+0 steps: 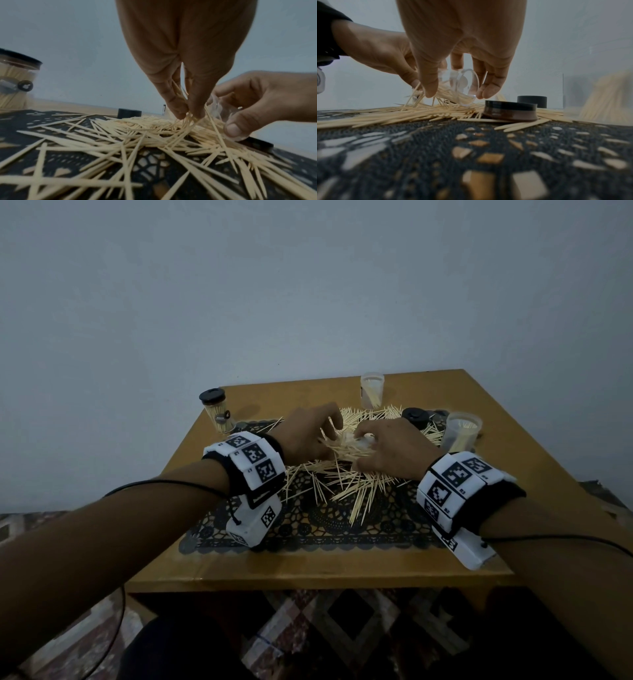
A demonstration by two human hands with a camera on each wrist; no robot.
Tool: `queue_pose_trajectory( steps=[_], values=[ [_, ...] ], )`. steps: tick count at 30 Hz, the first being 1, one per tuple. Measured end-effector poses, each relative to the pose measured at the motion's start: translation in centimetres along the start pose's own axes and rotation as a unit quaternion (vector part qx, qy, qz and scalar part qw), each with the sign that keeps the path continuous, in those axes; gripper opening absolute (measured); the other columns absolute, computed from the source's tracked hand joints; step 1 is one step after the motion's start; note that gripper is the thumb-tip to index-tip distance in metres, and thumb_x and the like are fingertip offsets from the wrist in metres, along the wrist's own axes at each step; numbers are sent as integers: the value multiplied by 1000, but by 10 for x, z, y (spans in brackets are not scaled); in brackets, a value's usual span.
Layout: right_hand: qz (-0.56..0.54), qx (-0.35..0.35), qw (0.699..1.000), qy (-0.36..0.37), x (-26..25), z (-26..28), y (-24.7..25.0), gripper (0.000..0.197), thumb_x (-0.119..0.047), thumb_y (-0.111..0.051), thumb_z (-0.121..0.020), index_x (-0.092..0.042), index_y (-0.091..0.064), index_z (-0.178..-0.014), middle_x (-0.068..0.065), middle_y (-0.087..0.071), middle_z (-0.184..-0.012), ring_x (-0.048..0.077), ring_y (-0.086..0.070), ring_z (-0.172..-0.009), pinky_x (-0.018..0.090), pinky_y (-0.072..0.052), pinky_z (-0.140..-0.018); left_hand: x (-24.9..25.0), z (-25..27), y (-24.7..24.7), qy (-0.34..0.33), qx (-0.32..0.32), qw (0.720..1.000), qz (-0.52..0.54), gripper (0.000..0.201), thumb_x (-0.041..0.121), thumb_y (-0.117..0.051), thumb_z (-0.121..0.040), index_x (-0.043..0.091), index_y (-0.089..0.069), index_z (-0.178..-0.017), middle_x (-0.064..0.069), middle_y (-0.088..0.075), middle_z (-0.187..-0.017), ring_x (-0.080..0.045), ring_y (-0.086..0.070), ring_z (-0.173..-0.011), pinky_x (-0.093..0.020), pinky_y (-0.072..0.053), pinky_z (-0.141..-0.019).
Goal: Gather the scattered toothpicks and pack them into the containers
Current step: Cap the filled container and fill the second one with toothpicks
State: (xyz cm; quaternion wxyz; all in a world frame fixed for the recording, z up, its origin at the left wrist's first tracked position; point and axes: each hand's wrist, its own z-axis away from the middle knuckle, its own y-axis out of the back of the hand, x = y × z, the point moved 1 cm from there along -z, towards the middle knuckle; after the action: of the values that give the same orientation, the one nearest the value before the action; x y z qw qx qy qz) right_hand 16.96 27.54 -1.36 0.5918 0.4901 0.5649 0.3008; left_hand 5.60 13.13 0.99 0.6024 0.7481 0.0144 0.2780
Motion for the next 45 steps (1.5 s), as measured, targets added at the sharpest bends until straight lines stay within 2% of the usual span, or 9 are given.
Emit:
queue_pose_trajectory(
  steps=[8, 12, 15, 19, 22, 26, 32, 37, 45],
  values=[
    [-16, 16, 1000, 2, 3, -3, -3, 49, -45, -78, -76, -19, -58, -113, -3, -55, -93, 18, -57, -84, 26, -40, -70, -1, -2, 2, 38, 73, 994, 71, 33, -10, -56, -85, 6, -54, -113, -7, -67, -98, -21, -66, -91, -34, -55, -81],
    [-24, 26, 999, 11, 4, -4, -4, 47, -46, -78, -75, -18, -57, -108, -1, -60, -90, 19, -60, -83, 29, -46, -68, 0, -4, -6, 74, 9, 995, 70, 49, -16, -39, -85, 1, -47, -131, -18, -58, -125, -26, -56, -116, -32, -48, -94],
    [-16, 29, 999, 16, 4, -4, -5, 48, -45, -79, -75, -17, -58, -107, -2, -58, -88, 19, -59, -81, 29, -42, -65, 11, 2, -8, 57, -6, 995, 87, 38, -16, -30, -92, 1, -42, -125, -19, -52, -115, -24, -55, -98, -18, -46, -68],
    [-20, 32, 999, 15, 6, -5, -5, 49, -46, -79, -74, -17, -57, -106, 0, -60, -89, 20, -59, -81, 31, -48, -69, 14, 5, -5, 105, -44, 963, 243, 69, -21, -43, -82, 3, -28, -145, -22, -40, -142, -31, -44, -128, -33, -48, -90],
    [-18, 35, 999, 13, 7, -5, -6, 47, -47, -78, -74, -18, -56, -104, 1, -62, -91, 20, -61, -83, 30, -48, -69, 3, 6, 0, 103, 27, 981, 165, 66, -8, -53, -81, 15, -38, -141, -16, -48, -137, -29, -47, -126, -46, -49, -96],
    [-21, 40, 999, 10, 7, -5, -6, 48, -47, -78, -75, -18, -56, -105, 1, -60, -90, 21, -61, -85, 31, -49, -70, 0, 8, 3, 132, 49, 985, 96, 53, 1, -55, -83, 9, -47, -134, -11, -57, -127, -25, -54, -117, -41, -49, -97],
    [-35, 37, 999, 19, 4, -4, -4, 49, -47, -79, -74, -16, -56, -105, 0, -61, -88, 21, -63, -83, 35, -53, -73, 25, 21, -3, 105, -117, 972, 176, 58, 7, -53, -65, 3, -45, -123, -18, -56, -119, -34, -53, -105, -48, -45, -92],
    [-23, 60, 998, 12, 7, -4, -5, 48, -52, -75, -76, -18, -54, -103, -2, -61, -85, 18, -61, -79, 32, -50, -69, 24, 19, -2, 97, -65, 977, 178, 83, -9, -50, -84, 12, -9, -153, -10, -18, -158, -22, -32, -140, -28, -38, -101],
    [-20, 65, 998, -8, 8, -6, -5, 51, -55, -70, -80, -16, -50, -107, 4, -63, -94, 21, -61, -77, 37, -52, -71, 14, 23, 2, 73, -3, 965, 251, 75, -18, -45, -84, 14, -23, -149, -14, -34, -151, -22, -36, -138, -33, -45, -99]
  ],
)
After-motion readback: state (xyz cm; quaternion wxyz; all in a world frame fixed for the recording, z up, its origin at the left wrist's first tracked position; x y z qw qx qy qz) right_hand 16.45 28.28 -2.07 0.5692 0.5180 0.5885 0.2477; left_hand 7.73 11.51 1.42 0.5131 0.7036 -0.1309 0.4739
